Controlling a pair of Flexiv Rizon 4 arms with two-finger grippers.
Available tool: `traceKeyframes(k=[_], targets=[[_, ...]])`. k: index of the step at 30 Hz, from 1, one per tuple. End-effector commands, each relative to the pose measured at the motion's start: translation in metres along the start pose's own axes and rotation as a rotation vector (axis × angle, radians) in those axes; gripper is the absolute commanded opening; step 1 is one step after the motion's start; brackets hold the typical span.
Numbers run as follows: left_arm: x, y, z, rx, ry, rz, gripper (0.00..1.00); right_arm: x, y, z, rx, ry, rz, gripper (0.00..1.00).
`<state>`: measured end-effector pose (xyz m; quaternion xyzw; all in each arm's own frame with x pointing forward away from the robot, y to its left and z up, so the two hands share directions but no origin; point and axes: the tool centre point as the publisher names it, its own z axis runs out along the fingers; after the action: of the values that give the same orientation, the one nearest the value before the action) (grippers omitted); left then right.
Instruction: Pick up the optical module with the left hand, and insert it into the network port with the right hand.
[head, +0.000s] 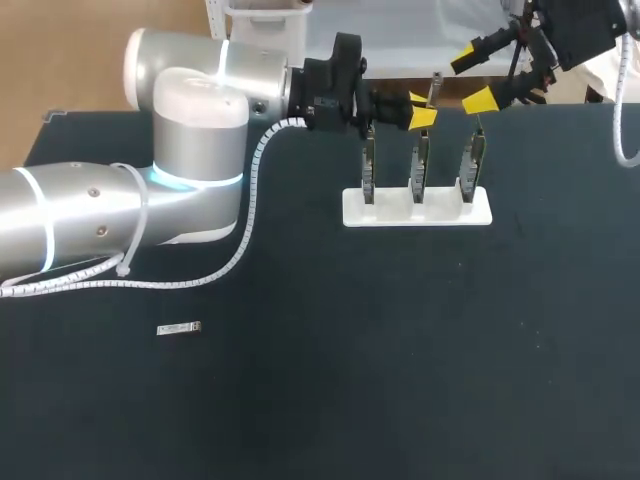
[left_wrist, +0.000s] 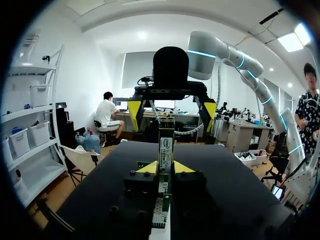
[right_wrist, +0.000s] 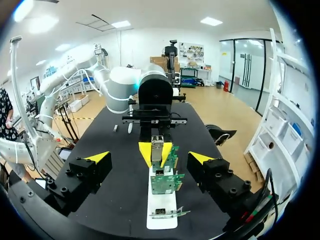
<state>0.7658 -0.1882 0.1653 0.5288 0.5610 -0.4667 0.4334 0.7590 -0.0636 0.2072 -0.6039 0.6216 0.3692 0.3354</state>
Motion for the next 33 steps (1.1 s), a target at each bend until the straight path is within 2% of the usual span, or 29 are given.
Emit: traceKeyframes(k=[1,7,33], targets=[[0.000,-0.002,0.000,-0.005,0.000,0.000,0.00,-0.003,-0.011,0.006,0.014,-0.012,0.005,1.00],[0.000,-0.002,0.000,-0.005,0.000,0.000,0.00,-0.008,-0.018,0.010,0.018,-0.021,-0.006,1.00],[0.000,-0.002,0.000,-0.005,0.000,0.000,0.00,-0.016,-0.014,0.024,-0.020,-0.022,-0.025,1.00]])
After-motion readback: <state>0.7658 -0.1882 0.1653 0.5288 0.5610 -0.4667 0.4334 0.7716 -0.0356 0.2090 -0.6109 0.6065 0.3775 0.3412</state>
